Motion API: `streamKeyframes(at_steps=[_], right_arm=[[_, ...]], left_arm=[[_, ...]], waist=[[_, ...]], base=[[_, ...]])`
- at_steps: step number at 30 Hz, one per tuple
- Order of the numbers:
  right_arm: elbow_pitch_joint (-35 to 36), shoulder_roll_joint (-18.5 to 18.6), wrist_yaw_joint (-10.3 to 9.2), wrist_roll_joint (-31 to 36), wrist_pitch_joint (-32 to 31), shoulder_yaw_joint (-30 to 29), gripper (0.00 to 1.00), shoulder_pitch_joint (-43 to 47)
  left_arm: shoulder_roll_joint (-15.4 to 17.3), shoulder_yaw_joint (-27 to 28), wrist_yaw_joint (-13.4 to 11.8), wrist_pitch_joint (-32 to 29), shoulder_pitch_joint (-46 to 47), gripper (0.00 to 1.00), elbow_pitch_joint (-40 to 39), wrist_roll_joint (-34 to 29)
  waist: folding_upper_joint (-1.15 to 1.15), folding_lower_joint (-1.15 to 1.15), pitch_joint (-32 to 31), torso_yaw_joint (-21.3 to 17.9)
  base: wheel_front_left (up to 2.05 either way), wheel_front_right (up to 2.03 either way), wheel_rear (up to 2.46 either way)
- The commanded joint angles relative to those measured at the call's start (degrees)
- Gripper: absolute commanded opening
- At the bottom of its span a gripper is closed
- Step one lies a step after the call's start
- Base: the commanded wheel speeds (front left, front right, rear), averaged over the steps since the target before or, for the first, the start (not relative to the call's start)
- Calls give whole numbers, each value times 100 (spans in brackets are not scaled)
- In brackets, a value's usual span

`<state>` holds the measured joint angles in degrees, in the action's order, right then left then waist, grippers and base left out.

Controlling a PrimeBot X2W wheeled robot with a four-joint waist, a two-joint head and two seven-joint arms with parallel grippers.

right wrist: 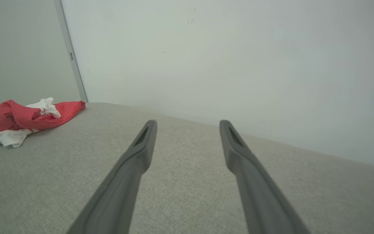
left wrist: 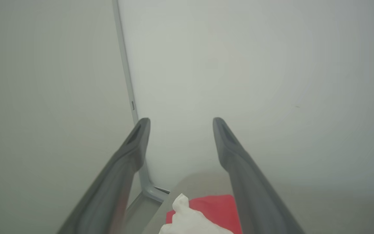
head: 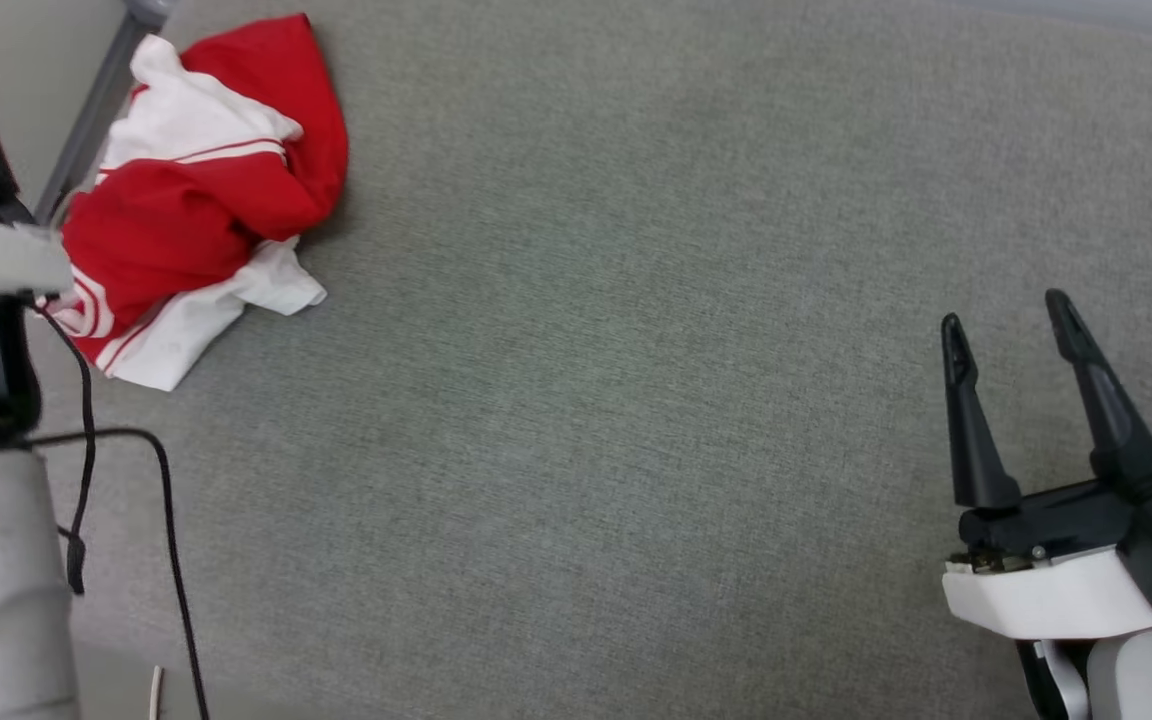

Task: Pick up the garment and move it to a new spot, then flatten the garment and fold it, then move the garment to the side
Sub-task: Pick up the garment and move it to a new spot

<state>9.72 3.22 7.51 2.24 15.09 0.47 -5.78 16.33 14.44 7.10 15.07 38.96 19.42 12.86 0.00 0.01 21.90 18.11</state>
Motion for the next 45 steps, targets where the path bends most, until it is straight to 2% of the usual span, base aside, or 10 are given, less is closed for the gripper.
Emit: streamKeyframes(at_steps=[1,6,10,18,24,31,32,33,34,45], right_arm=[[69,48,-4,28,12,-12,100,-95],[247,117,-4,66,12,-39,100,-199],[347,161,-4,84,11,-42,100,-258],[425,219,-4,94,12,-24,100,-403],[431,239,-4,128,12,-25,100,-472],[363,245,-4,128,12,45,100,-533],[351,247,-4,118,12,53,100,-543],[340,246,-4,112,12,49,100,-549],[329,246,-4,104,12,39,100,-557],[202,135,-4,33,12,34,100,-361]], left_arm=[[69,-102,24,-49,163,100,95,40],[673,-808,28,-623,791,100,738,635],[1175,-1534,27,-1458,1177,100,1184,1304],[1878,-2928,28,-3803,1439,100,1727,2627],[2118,-3752,29,-4936,1408,100,1857,3298],[1948,-4431,35,-5352,1206,100,2134,3894],[1944,-4496,35,-5345,1195,55,2162,3948],[1956,-4562,36,-5321,1191,15,2182,3993],[1969,-4630,36,-5283,1201,0,2197,4023],[2484,-5034,29,-3626,1845,0,1999,3695]], waist=[[0,-1,169,-125],[0,-1,419,-230],[0,-1,606,-288],[0,-1,917,-420],[0,-1,1082,-463],[0,-1,1155,-532],[0,-1,1149,-548],[0,-1,1139,-560],[0,-1,1124,-569],[0,-1,532,-522]], base=[[0,0,0],[0,0,0],[0,0,0],[0,0,0],[0,0,0],[0,0,0],[0,0,0],[0,0,0],[0,0,0],[0,0,0]])
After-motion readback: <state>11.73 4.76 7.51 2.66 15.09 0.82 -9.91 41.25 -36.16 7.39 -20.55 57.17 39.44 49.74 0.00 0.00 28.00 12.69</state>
